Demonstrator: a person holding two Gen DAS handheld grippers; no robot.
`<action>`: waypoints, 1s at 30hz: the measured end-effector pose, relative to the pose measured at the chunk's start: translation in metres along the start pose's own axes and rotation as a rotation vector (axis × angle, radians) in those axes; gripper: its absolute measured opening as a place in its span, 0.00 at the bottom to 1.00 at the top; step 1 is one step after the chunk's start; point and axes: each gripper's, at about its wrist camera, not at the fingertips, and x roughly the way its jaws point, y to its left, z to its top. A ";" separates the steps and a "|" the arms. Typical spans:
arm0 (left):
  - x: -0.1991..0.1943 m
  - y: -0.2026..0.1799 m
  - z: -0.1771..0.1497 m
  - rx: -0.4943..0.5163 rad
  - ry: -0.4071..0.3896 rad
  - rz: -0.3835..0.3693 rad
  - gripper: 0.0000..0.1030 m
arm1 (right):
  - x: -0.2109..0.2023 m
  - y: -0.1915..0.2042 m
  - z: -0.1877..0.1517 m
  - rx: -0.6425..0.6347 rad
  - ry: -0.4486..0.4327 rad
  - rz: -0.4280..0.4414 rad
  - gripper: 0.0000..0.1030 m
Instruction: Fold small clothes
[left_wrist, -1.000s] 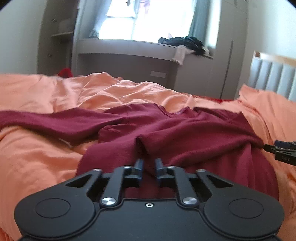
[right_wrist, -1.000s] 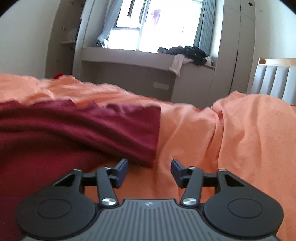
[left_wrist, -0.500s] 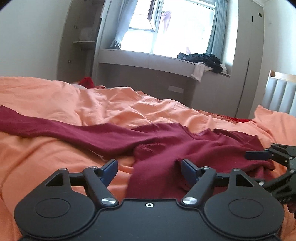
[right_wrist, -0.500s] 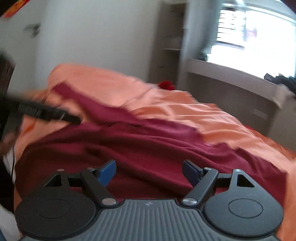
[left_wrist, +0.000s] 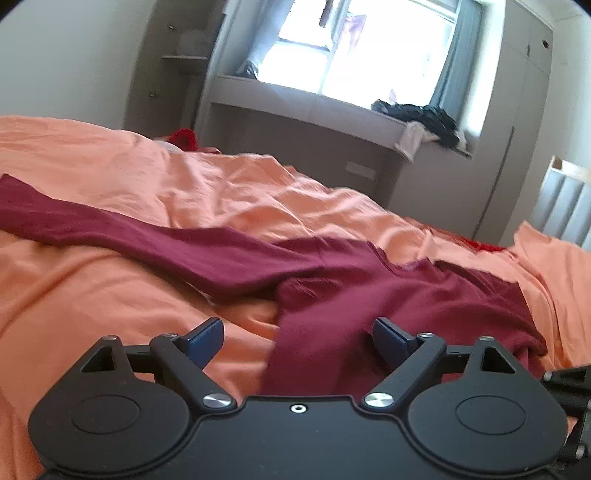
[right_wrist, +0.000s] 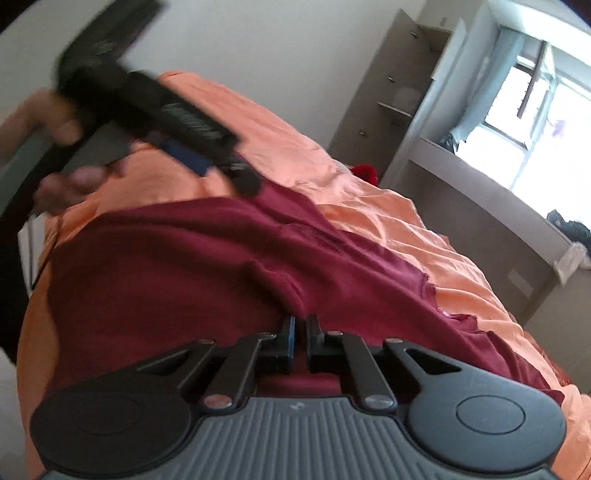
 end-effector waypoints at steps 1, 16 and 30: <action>0.005 -0.004 -0.002 0.008 0.013 -0.003 0.87 | -0.001 0.003 -0.004 0.015 -0.008 -0.005 0.06; 0.030 -0.033 -0.033 0.188 0.060 0.075 0.92 | -0.024 -0.133 -0.052 0.754 -0.040 -0.257 0.68; 0.008 -0.005 -0.020 0.098 0.011 0.058 0.98 | 0.013 -0.117 -0.057 0.596 0.073 -0.390 0.68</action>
